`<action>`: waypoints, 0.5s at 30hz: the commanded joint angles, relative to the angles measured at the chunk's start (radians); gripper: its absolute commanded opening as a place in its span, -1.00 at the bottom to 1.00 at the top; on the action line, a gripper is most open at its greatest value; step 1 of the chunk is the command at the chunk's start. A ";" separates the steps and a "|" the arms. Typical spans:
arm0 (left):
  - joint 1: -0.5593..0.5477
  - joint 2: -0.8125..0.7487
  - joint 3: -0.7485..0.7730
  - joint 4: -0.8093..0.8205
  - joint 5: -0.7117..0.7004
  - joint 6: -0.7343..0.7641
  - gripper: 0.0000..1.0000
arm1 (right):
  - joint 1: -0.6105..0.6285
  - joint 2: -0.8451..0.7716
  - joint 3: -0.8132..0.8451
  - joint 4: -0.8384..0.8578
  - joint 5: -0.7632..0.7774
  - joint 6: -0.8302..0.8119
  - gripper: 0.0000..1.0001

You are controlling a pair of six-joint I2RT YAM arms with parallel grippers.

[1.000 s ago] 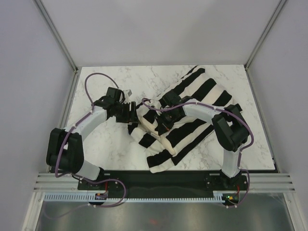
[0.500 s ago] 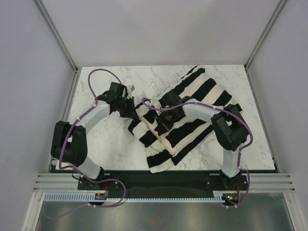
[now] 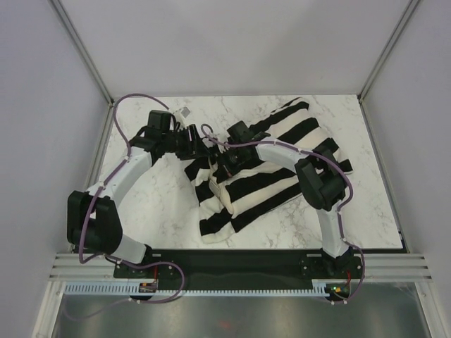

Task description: Put the pillow into the pillowcase

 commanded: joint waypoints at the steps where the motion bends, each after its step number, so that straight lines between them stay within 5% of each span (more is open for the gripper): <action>1: 0.067 -0.046 0.022 -0.007 -0.013 -0.025 0.21 | -0.053 -0.025 0.017 0.158 0.101 0.114 -0.88; 2: 0.067 -0.092 0.016 -0.024 -0.027 -0.004 0.34 | -0.062 -0.046 0.011 0.155 0.097 0.126 -0.64; 3: 0.064 -0.123 0.000 -0.042 -0.027 -0.002 0.40 | -0.077 -0.097 0.006 0.147 0.076 0.137 -0.13; 6: 0.007 -0.216 -0.073 -0.146 -0.111 -0.012 0.45 | -0.080 -0.206 0.010 -0.018 0.031 0.126 0.42; 9: -0.014 -0.272 -0.174 -0.177 -0.154 -0.069 0.45 | -0.058 -0.304 -0.015 -0.136 0.075 0.057 0.56; 15: -0.011 -0.310 -0.247 -0.176 -0.200 -0.117 0.47 | 0.068 -0.369 -0.147 -0.238 0.448 -0.038 0.68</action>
